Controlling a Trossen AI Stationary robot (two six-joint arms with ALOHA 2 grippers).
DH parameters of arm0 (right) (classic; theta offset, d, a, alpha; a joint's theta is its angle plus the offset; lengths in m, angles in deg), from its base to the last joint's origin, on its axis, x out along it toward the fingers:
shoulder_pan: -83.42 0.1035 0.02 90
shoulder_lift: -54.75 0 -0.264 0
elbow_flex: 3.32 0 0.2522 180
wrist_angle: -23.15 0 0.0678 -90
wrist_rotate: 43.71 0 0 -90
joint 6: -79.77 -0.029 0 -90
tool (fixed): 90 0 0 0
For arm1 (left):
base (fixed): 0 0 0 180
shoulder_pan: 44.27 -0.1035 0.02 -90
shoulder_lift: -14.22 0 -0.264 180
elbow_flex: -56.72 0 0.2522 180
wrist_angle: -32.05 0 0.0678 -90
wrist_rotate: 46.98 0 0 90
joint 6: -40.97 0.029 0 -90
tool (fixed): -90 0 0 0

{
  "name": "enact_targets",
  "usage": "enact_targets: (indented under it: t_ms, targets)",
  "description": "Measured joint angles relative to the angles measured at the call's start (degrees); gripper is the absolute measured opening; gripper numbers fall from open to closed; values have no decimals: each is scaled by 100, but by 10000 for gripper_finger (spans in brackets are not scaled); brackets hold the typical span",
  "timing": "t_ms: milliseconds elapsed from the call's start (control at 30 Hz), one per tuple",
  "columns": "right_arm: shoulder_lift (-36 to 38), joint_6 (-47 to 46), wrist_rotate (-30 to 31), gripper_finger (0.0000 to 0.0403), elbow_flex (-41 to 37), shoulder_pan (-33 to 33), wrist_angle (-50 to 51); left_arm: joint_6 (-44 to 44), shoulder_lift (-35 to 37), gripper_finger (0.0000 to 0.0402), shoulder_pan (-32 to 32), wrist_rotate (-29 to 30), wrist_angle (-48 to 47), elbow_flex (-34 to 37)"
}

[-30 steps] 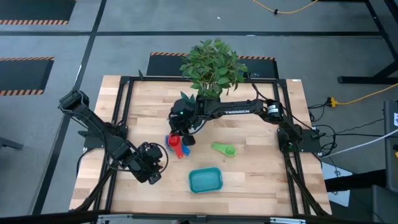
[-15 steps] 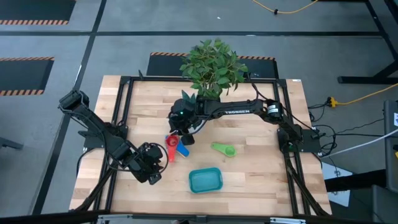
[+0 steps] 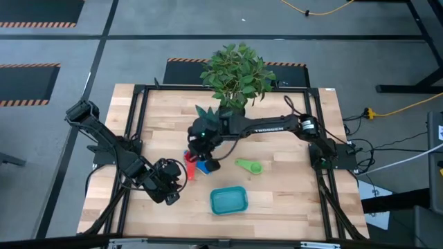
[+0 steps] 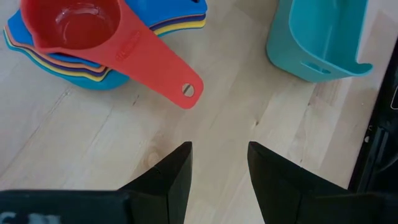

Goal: Nest measuring cups in basket
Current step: Stack the red measuring cup on top of the blue measuring cup

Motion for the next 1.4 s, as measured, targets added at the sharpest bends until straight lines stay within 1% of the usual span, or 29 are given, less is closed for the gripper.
enact_targets:
  t_ms: [133,267,400,433,500,567,633,700,833,900,1033,1100,1233,1400]
  targets:
    - [97,163,0,71,531,226,780,4,0,149,0,11,12,2]
    - [121,292,2,71,1125,502,1964,2,0,149,0,45,16,2]
    - [130,312,13,71,1361,774,3018,3,0,149,0,152,-2,2]
    - [130,343,93,71,1363,841,3242,5,0,149,0,177,-2,2]
    - [130,367,475,72,1329,953,3724,6,0,149,0,256,-3,2]
    - [134,222,930,72,1125,1048,3890,8,0,149,0,332,0,2]
    - [123,7,1261,72,878,1113,4006,8,0,149,0,362,-1,2]
    - [123,-159,1417,72,584,1154,3924,10,0,149,0,385,-3,2]
    - [119,-424,1458,72,-124,1161,3663,10,0,149,0,389,-3,2]
    - [121,-508,1517,72,-452,1157,3293,6,0,149,0,391,-3,2]
    - [119,-760,1979,72,-1002,1096,2529,-16,0,149,0,417,-5,2]
    - [119,-804,2264,72,-1187,1044,2167,-26,0,149,0,424,-3,2]
    - [119,-817,2723,72,-1426,949,1765,-204,0,149,0,387,-52,2]
    - [119,-1116,2754,72,-1643,845,1188,-602,-124,149,-24,360,-174,2]
